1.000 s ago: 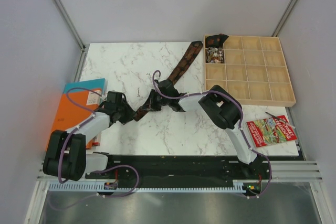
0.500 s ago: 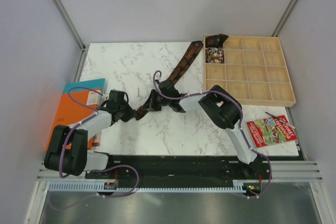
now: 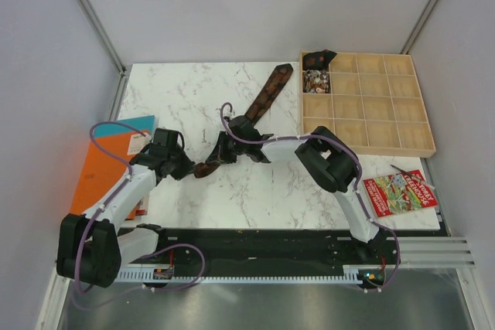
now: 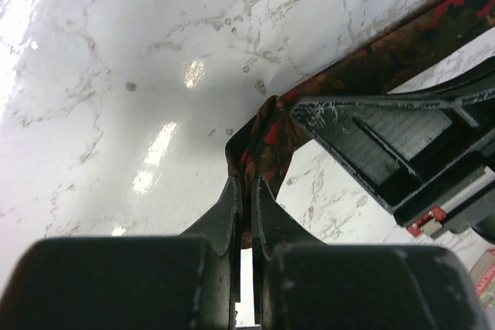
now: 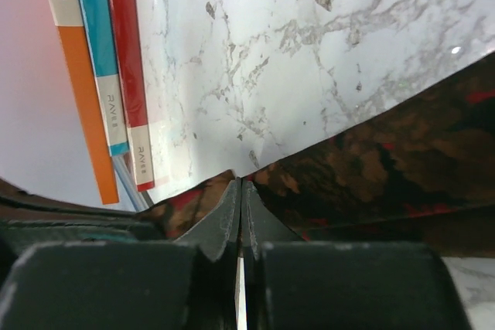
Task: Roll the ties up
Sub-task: Roll the tie at the center of the board.
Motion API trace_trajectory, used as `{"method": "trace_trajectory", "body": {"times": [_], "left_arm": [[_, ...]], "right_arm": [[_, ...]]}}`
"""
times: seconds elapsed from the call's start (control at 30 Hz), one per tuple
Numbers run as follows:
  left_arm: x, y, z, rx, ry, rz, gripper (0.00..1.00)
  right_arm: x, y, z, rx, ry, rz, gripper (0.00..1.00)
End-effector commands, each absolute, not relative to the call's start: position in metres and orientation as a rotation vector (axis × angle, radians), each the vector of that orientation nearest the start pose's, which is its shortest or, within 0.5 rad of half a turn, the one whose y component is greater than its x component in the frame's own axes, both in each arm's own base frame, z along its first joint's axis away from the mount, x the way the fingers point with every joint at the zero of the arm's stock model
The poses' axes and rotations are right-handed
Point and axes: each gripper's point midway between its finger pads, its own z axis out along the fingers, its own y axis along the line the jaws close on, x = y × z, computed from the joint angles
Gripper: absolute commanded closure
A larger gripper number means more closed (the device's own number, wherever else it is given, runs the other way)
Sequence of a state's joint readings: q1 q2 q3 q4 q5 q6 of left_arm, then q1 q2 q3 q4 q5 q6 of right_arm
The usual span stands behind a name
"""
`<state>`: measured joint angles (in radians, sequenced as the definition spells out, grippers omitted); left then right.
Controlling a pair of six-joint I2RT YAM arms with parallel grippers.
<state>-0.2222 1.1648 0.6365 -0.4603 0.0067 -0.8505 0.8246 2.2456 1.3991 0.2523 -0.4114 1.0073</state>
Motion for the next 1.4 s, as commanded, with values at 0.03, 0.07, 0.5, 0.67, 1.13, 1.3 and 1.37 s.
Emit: {"method": "trace_trajectory", "body": {"times": [0.03, 0.07, 0.5, 0.67, 1.13, 1.3, 1.37], "left_arm": [[0.243, -0.085, 0.076, -0.762, 2.524, -0.360, 0.98], [0.242, -0.084, 0.077, -0.760, 2.532, -0.354, 0.98], [0.242, -0.088, 0.085, -0.716, 2.574, -0.359, 0.98], [0.249, -0.092, 0.090, -0.691, 2.596, -0.367, 0.98], [0.260, -0.094, 0.070, -0.645, 2.700, -0.307, 0.98], [0.265, -0.096, 0.063, -0.628, 2.739, -0.298, 0.98], [0.267, -0.098, 0.062, -0.616, 2.752, -0.299, 0.98]], "right_arm": [[0.312, 0.486, 0.057, -0.094, 2.481, 1.308, 0.97], [0.310, 0.487, 0.059, -0.099, 2.480, 1.307, 0.97], [0.265, 0.513, 0.056, -0.211, 2.506, 1.301, 0.97], [0.247, 0.515, 0.046, -0.231, 2.536, 1.296, 0.97], [0.255, 0.503, 0.049, -0.265, 2.546, 1.199, 0.95], [0.268, 0.488, 0.058, -0.244, 2.535, 1.149, 0.95], [0.268, 0.480, 0.061, -0.243, 2.549, 1.129, 0.95]]}}
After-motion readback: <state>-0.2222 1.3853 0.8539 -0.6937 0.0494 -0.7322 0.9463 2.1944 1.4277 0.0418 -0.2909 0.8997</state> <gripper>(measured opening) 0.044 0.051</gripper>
